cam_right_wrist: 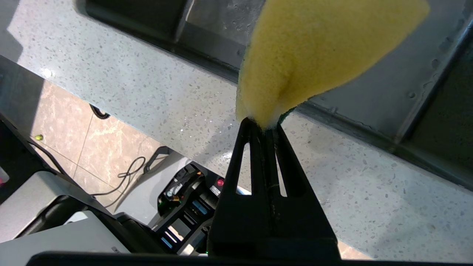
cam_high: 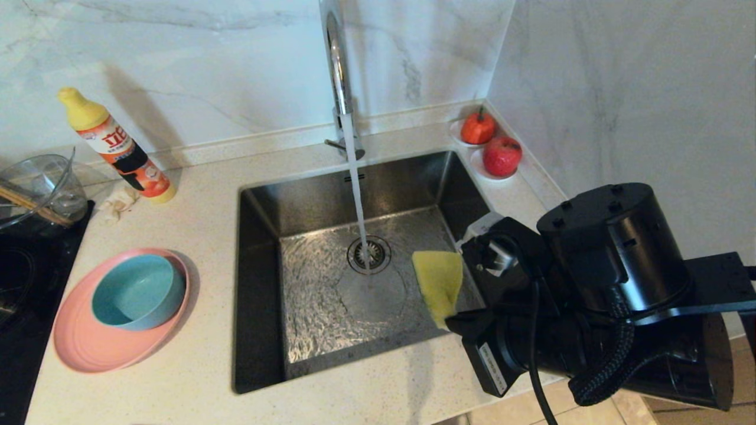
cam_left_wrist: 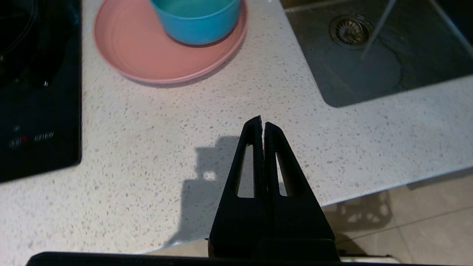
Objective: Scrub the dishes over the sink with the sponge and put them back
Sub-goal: Pick up a bowl and the sponge
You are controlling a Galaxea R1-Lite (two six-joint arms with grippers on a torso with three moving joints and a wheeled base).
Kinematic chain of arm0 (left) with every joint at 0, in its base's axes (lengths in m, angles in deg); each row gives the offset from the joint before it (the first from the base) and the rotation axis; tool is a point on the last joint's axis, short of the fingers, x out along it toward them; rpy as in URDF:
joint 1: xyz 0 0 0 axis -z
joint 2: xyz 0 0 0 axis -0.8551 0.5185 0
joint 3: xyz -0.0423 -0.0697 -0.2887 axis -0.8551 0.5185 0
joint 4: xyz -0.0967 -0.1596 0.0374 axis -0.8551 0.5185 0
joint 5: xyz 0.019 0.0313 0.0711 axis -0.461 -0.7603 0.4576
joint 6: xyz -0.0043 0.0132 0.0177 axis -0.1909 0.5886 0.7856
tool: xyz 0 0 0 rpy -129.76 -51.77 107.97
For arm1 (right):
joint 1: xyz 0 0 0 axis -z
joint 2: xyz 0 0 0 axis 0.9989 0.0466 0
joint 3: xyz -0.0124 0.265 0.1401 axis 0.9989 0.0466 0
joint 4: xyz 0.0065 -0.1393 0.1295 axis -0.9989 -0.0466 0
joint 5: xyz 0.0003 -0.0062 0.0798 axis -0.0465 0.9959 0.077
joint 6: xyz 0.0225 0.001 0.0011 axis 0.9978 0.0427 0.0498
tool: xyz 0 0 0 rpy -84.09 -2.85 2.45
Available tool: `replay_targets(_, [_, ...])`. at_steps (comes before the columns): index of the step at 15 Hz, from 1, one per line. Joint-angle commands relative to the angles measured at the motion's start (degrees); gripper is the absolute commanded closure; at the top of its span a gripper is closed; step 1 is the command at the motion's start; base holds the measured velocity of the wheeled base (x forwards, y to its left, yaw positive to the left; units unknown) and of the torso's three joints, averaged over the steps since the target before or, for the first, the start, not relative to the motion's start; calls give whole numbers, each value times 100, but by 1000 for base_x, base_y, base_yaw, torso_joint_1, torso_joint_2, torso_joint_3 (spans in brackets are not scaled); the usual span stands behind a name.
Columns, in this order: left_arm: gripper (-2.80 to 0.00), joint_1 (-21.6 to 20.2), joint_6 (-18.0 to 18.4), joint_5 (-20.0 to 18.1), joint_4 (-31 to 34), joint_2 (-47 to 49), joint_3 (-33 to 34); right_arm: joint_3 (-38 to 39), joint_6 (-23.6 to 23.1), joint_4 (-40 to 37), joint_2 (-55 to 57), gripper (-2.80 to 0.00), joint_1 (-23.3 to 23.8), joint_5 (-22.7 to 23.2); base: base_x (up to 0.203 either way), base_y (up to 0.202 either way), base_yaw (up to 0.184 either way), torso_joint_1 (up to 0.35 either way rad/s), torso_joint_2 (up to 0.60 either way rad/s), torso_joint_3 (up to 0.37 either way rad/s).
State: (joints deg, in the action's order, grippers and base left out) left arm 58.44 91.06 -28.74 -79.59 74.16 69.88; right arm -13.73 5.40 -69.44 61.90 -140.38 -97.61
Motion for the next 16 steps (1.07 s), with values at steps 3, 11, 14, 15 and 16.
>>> replay_targets(3, [0, -2, -46, 256, 73, 33, -532, 55, 6, 7, -74, 0, -74, -8, 0, 0, 0, 0, 0, 0])
replay_targets(11, [0, -9, 549, 1317, 983, 2544, -3563, 20, -30, 58, -168, 0, -82, -25, 0, 0, 0, 0, 0, 0])
replay_targets(14, [0, -16, 633, 1616, 1121, 4199, -4382, 50, -24, 58, -107, 0, -82, -16, 0, 0, 0, 0, 0, 0])
replay_targets(15, [0, -25, 681, 1727, 1218, 4776, -4734, 64, -30, 58, -98, 0, -82, -8, 0, 0, 0, 0, 0, 0])
replay_targets(16, [0, -31, 718, 1841, 1408, 5347, -5132, 47, -13, 58, -55, 0, -82, -8, 0, 0, 0, 0, 0, 0])
